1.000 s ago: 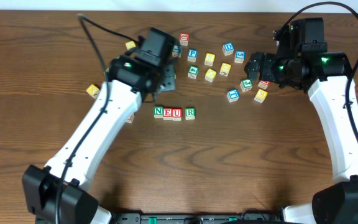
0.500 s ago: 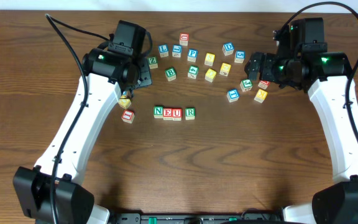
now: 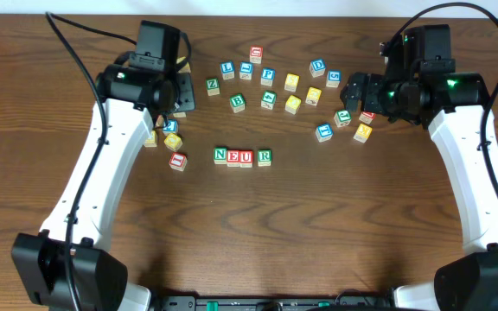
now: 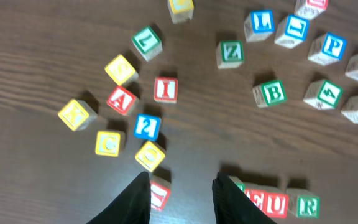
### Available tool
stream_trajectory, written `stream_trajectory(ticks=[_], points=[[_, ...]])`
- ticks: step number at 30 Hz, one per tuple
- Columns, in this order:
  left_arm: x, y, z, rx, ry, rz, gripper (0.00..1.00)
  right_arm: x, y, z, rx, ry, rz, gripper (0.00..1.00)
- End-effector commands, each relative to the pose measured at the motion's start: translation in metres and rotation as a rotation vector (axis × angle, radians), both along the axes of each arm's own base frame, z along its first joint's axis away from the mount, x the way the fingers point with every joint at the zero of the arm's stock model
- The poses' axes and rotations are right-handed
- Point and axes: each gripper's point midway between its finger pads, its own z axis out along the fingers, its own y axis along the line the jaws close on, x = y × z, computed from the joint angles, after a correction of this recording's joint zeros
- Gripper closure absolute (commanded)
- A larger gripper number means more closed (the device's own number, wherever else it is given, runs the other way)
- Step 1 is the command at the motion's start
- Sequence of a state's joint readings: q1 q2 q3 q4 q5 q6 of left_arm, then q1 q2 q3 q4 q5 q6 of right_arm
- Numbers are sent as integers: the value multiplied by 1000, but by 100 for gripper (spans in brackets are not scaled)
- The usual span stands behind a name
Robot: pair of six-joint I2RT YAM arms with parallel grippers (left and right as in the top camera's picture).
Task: Spell out NEURIPS
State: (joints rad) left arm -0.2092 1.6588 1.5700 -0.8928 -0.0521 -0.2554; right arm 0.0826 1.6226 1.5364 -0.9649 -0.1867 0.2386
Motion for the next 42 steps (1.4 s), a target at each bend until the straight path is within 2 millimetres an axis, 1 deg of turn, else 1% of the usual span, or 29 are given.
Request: stream_trajectory(ticks=[1, 3, 8, 12, 15, 17, 22, 24, 25, 27, 29, 30, 33, 37, 39, 42], points=[[8, 9, 16, 21, -51, -13, 67, 3, 2, 6, 4, -15, -2, 1], [10, 10, 17, 10, -57, -12, 67, 3, 2, 6, 4, -15, -2, 1], [16, 3, 21, -40, -66, -50, 67, 3, 2, 6, 4, -15, -2, 1], [28, 1, 26, -37, -52, -53, 67, 3, 2, 6, 4, -15, -2, 1], [44, -3, 28, -33, -23, -60, 67, 3, 2, 6, 4, -15, -2, 1], [56, -10, 28, -45, -9, -89, 67, 3, 2, 6, 4, -15, -2, 1], [98, -20, 22, -56, -8, -95, 67, 3, 2, 6, 4, -15, -2, 1], [112, -23, 17, -57, -17, -97, 67, 3, 2, 6, 4, -15, -2, 1], [119, -25, 14, -57, -23, -98, 64, 3, 2, 6, 4, -15, -2, 1], [133, -31, 4, -62, -33, -99, 43, 3, 2, 6, 4, -15, -2, 1], [147, -40, -6, -66, -56, -109, 28, 3, 2, 6, 4, -15, -2, 1], [153, -45, -12, -67, -65, -115, 25, 3, 2, 6, 4, -15, -2, 1], [166, -59, -31, -63, -78, -133, 23, 3, 2, 6, 4, -15, -2, 1], [171, -75, -54, -40, -67, -153, 23, 3, 2, 6, 4, -15, -2, 1], [171, -83, -61, -24, -62, -162, 25, 3, 2, 6, 4, -15, -2, 1], [169, -95, -65, 17, -65, -171, 28, 3, 2, 6, 4, -15, -2, 1]])
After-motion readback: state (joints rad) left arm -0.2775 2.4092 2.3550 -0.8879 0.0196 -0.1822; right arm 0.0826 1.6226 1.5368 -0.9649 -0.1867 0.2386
